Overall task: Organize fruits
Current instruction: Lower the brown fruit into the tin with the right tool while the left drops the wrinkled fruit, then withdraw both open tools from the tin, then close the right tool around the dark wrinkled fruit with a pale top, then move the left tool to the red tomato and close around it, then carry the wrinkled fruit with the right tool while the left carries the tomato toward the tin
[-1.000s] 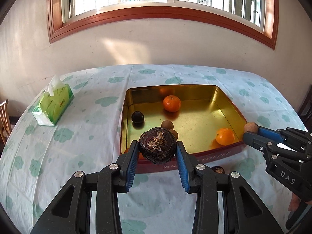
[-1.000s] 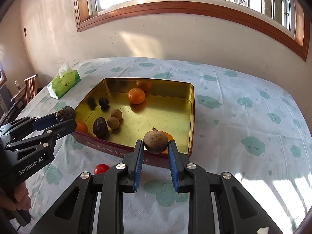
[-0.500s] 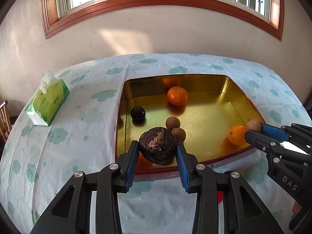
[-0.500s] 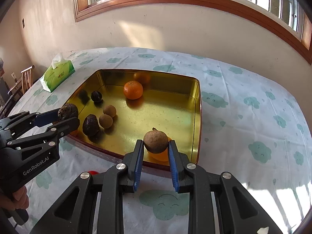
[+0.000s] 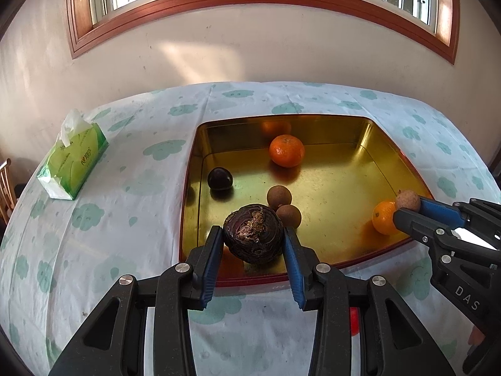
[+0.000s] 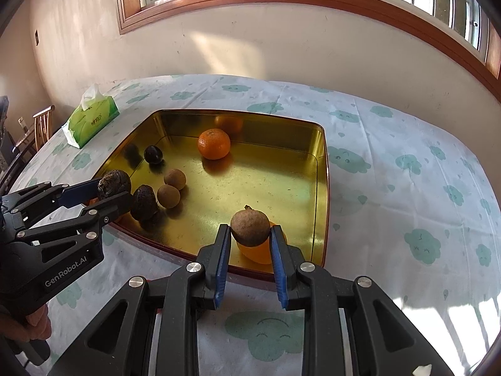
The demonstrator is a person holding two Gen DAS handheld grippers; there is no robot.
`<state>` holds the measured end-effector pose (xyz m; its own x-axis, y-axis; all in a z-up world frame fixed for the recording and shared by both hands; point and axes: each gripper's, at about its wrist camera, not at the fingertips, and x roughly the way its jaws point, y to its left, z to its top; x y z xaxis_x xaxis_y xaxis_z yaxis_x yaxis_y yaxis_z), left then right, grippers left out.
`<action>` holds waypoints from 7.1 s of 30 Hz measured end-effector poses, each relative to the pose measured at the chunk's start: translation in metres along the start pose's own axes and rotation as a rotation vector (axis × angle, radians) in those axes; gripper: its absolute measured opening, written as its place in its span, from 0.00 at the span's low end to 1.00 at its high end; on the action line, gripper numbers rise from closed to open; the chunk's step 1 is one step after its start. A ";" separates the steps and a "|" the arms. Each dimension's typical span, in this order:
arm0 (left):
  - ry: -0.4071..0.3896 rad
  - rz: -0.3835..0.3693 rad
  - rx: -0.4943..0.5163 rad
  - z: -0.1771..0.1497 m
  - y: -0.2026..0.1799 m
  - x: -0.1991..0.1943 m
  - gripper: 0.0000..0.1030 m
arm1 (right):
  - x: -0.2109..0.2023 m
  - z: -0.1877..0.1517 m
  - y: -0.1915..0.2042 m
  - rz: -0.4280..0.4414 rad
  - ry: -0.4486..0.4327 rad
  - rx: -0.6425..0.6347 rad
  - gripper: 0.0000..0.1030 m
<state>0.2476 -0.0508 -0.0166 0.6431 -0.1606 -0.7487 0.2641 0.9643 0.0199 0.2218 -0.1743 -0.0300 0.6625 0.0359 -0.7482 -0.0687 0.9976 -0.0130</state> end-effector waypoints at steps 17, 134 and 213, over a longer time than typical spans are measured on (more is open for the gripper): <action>-0.007 0.001 -0.019 -0.001 0.007 -0.005 0.59 | -0.007 -0.003 -0.007 -0.012 -0.014 0.023 0.39; 0.045 -0.071 0.034 -0.064 -0.061 -0.014 0.30 | -0.020 -0.090 -0.051 -0.095 0.025 0.107 0.32; -0.062 -0.030 -0.062 0.002 0.015 -0.047 0.30 | -0.049 -0.007 -0.009 0.000 -0.104 -0.003 0.30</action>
<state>0.2226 -0.0295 0.0201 0.6796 -0.2007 -0.7056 0.2402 0.9697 -0.0445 0.1852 -0.1859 0.0021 0.7364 0.0423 -0.6753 -0.0713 0.9973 -0.0153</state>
